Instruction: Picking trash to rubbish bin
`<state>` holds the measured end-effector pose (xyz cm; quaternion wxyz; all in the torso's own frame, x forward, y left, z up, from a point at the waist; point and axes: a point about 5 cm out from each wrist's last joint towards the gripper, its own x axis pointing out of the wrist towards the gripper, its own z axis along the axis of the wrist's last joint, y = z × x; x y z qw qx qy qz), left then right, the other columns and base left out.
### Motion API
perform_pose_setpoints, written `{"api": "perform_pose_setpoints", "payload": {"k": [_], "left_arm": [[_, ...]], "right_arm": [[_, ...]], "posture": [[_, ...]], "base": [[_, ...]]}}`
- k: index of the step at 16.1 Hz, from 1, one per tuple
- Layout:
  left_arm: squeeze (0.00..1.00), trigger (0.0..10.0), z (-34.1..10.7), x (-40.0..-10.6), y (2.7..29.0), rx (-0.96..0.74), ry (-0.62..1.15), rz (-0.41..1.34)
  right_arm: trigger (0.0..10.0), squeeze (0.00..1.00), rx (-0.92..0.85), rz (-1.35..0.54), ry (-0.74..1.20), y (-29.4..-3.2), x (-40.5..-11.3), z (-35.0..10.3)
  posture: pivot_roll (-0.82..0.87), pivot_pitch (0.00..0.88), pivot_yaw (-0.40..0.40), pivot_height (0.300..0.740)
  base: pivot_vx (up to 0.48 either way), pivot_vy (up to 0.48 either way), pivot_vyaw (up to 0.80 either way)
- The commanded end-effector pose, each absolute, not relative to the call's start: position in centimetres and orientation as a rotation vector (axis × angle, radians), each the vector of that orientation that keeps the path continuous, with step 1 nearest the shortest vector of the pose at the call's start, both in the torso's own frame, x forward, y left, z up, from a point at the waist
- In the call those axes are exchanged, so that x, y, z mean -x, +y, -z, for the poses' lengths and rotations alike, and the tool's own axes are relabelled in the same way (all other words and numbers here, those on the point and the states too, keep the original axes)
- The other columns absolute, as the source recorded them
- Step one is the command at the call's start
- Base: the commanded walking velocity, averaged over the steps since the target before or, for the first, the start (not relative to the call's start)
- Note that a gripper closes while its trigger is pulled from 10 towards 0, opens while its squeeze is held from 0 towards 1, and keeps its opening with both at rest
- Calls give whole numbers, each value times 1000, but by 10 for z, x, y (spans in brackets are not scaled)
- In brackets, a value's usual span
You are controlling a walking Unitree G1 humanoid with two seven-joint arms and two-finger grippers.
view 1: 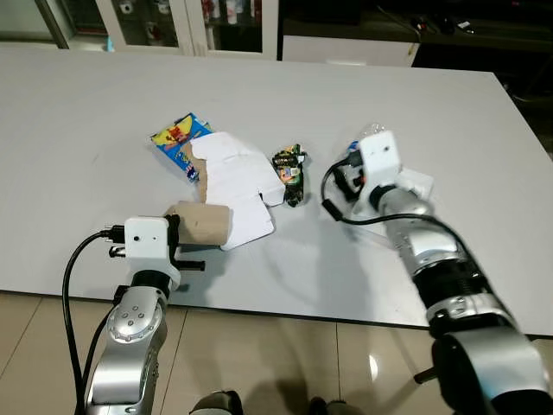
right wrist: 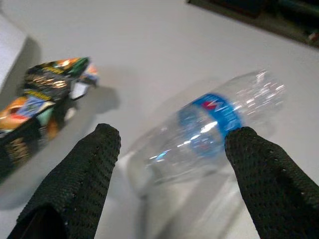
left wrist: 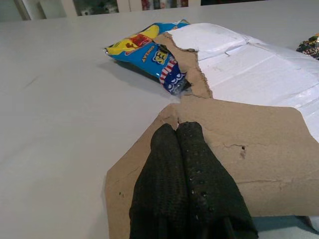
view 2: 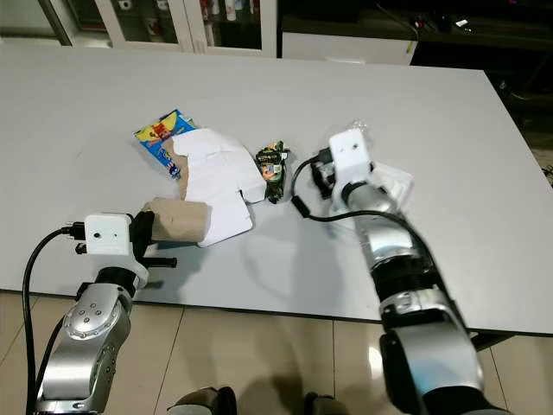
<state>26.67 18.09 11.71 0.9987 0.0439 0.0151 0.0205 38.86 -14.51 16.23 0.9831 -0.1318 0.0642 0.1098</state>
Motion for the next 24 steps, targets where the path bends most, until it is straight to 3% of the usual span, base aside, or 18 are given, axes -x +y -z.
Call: {"api": "perform_pose_setpoints", "payload": {"k": [1, 7, 14, 22, 23, 24], "left_arm": [[0, 0, -113, -267, 181, -85, 49, -44], [0, 0, -113, -267, 181, -81, 50, -44], [0, 0, -112, -267, 180, -78, 52, -44], [0, 0, -111, -268, 177, -72, 58, -32], [0, 0, -112, -269, 179, -76, 55, -29], [0, 0, -113, -270, 180, -78, 54, -30]], "right_arm": [[10000, 0, 314, -215, 77, -147, -392, -176], [10000, 0, 497, -301, 143, -160, -390, -171], [10000, 0, 553, -329, 326, -181, -377, -130], [10000, 0, 530, -494, 458, -159, -356, -88], [3922, 0, 520, -517, 470, -155, -352, -82], [0, 0, 516, -528, 475, -153, -350, -80]], "posture": [[-18, 109, 21, 740], [-23, 108, 20, 740], [-27, 110, 17, 740], [-52, 135, 31, 740], [-53, 140, 38, 740], [-54, 142, 39, 740]], "base": [[0, 0, 0], [0, 0, 0], [0, 0, 0], [0, 0, 0], [0, 0, 0], [0, 0, 0]]}}
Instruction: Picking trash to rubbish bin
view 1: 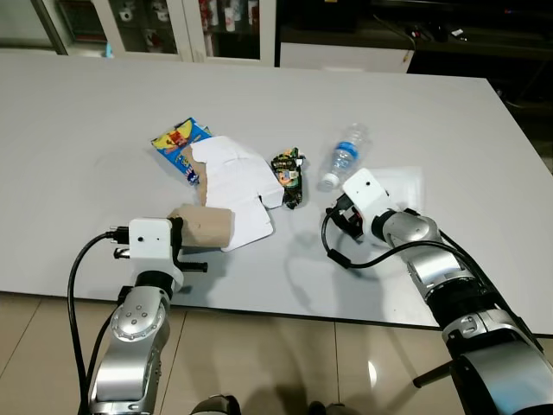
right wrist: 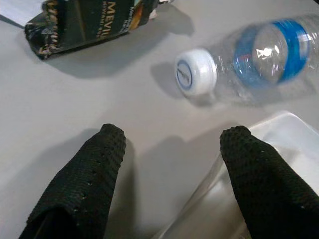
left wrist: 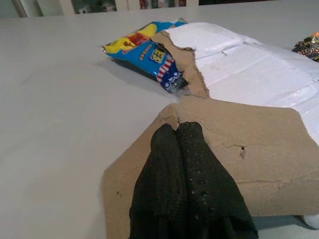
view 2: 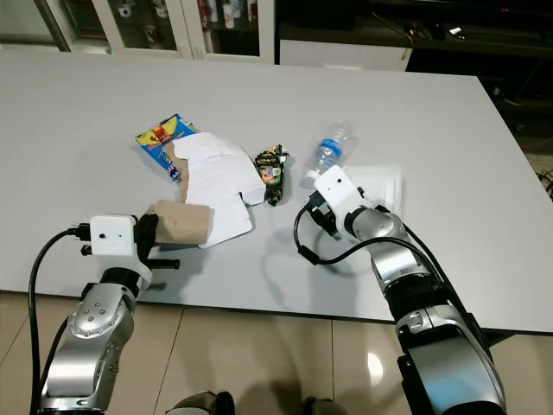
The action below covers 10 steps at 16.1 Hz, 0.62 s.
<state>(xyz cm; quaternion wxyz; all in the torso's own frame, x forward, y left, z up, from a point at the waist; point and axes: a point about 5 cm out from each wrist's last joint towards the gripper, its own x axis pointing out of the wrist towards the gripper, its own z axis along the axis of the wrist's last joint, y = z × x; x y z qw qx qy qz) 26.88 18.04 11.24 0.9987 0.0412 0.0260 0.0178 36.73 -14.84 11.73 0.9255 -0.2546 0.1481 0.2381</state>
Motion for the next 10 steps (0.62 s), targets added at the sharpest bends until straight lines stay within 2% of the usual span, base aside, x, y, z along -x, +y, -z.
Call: {"api": "perform_pose_setpoints", "payload": {"k": [1, 10], "left_arm": [[0, 0, -114, -271, 181, -78, 52, -30], [0, 0, -114, -270, 179, -77, 56, -23]], "right_arm": [[0, 0, 515, -537, 479, -151, -348, -78], [0, 0, 519, -560, 477, -147, -345, -75]], "posture": [[-54, 142, 39, 740], [-52, 148, 45, 740]], "base": [[0, 0, 0], [0, 0, 0]]}}
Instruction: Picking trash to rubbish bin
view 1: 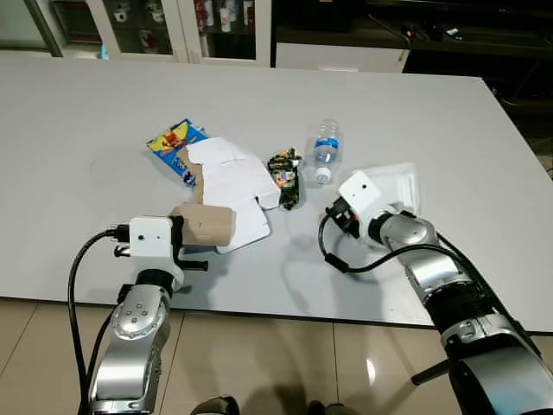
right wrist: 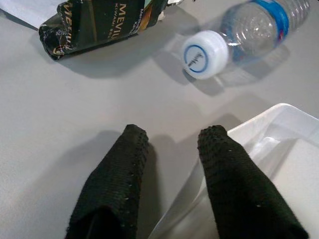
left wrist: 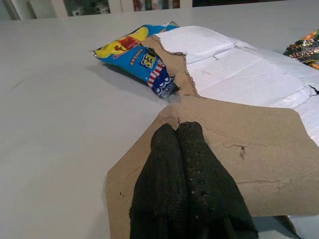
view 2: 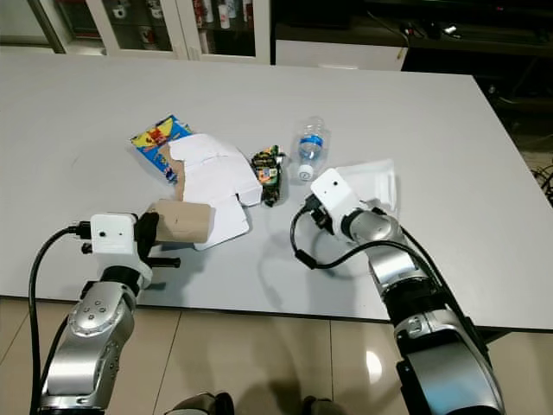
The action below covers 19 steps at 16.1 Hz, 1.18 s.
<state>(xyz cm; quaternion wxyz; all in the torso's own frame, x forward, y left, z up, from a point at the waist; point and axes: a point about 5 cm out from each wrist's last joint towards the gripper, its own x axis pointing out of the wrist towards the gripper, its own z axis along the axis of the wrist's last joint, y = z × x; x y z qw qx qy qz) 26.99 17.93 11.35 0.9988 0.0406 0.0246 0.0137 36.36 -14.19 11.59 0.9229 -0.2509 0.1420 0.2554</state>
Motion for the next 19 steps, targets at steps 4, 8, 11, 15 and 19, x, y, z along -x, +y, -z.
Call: {"api": "perform_pose_setpoints", "payload": {"k": [4, 8, 11, 15, 19], "left_arm": [[0, 0, -114, -271, 179, -76, 54, -20], [0, 0, -114, -271, 179, -77, 55, -21], [0, 0, -113, -271, 179, -80, 56, -22], [0, 0, -114, -271, 180, -82, 55, -24], [0, 0, -114, -272, 180, -83, 54, -23]], "right_arm": [[0, 0, 515, -564, 472, -146, -345, -76], [0, 0, 515, -557, 462, -146, -347, -78], [0, 0, 512, -543, 450, -146, -347, -79], [0, 0, 499, -510, 415, -146, -352, -85], [0, 0, 483, -472, 376, -146, -357, -93]], "posture": [[-52, 143, 46, 740], [-52, 143, 46, 740], [-50, 141, 47, 740], [-50, 141, 47, 740], [-47, 137, 50, 740]], "base": [[0, 0, 0], [0, 0, 0], [0, 0, 0], [0, 0, 0], [0, 0, 0]]}}
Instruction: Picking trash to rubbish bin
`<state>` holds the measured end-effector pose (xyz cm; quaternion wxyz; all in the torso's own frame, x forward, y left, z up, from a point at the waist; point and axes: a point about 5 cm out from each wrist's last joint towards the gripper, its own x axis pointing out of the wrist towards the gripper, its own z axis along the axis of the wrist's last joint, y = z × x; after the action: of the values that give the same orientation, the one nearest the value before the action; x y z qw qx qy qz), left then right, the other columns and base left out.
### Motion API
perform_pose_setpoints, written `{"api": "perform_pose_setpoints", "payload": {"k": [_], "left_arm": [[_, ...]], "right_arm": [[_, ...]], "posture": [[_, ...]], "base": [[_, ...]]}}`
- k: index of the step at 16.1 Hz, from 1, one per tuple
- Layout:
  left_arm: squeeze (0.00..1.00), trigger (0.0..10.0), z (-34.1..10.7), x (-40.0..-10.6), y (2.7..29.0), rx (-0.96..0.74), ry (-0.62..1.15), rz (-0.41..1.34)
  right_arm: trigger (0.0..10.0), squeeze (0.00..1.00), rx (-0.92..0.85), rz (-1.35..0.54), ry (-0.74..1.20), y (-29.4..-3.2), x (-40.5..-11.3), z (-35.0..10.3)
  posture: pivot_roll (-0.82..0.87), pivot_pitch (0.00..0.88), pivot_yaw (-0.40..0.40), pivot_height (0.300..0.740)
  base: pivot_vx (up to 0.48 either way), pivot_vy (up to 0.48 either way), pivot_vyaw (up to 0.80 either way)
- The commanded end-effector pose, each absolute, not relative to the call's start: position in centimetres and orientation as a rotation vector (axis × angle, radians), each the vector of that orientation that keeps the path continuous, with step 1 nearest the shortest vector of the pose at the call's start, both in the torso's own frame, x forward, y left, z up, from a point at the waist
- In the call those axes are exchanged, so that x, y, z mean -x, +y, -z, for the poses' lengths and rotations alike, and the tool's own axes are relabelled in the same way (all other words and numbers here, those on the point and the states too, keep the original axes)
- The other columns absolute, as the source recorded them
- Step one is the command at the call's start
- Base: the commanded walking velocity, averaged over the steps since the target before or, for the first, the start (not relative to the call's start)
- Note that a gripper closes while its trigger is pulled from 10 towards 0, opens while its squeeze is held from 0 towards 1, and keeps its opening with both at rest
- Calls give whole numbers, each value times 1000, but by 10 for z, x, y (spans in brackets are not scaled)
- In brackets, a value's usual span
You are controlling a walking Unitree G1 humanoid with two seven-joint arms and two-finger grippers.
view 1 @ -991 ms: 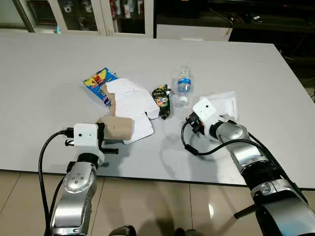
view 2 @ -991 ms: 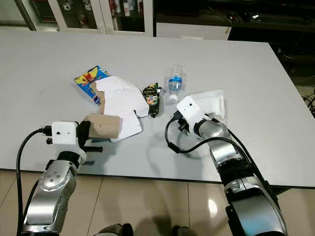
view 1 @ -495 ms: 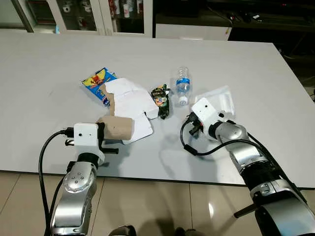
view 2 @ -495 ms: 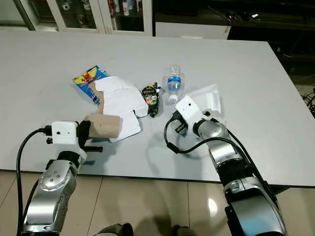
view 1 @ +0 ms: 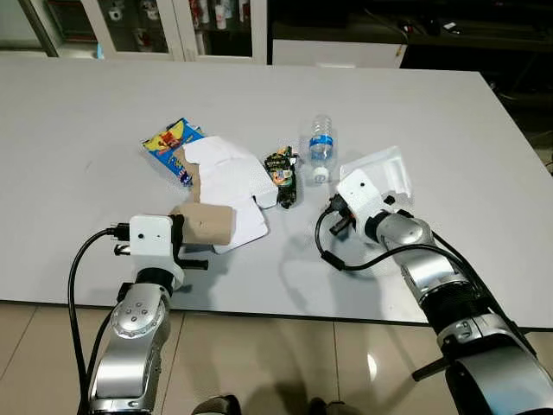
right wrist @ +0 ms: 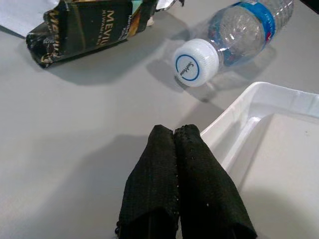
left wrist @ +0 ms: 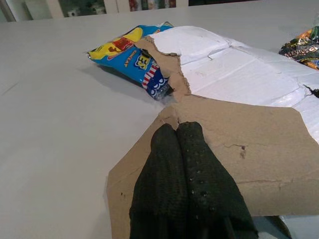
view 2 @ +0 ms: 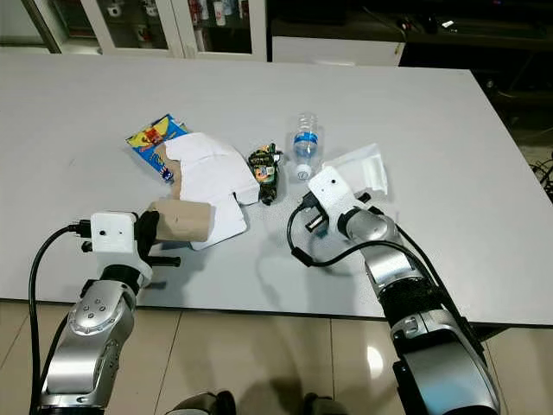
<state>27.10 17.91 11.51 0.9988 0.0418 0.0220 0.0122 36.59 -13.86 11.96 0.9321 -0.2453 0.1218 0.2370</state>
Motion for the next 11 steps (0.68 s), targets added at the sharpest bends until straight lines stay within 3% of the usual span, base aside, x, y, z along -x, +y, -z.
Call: {"api": "perform_pose_setpoints", "payload": {"k": [1, 3, 4, 5, 7, 11], "left_arm": [[0, 0, -114, -272, 180, -84, 54, -23], [0, 0, -114, -272, 180, -85, 53, -23], [0, 0, -114, -273, 181, -85, 53, -23], [0, 0, -114, -273, 181, -85, 53, -23], [0, 0, -114, -274, 180, -85, 53, -23], [0, 0, -116, -275, 182, -90, 51, -21]], "right_arm": [[0, 0, 480, -467, 370, -146, -357, -93], [196, 0, 476, -454, 358, -146, -358, -95], [1412, 0, 474, -444, 346, -146, -359, -97], [3490, 0, 472, -436, 338, -147, -361, -99], [10000, 0, 472, -427, 326, -146, -362, -101], [10000, 0, 446, -403, 302, -145, -364, -103]], "posture": [[-47, 137, 50, 740], [-48, 134, 52, 740], [-48, 134, 52, 740], [-49, 131, 52, 740], [-48, 130, 54, 740], [-47, 132, 64, 740]], "base": [[0, 0, 0], [0, 0, 0], [0, 0, 0], [0, 0, 0], [0, 0, 0], [0, 0, 0]]}}
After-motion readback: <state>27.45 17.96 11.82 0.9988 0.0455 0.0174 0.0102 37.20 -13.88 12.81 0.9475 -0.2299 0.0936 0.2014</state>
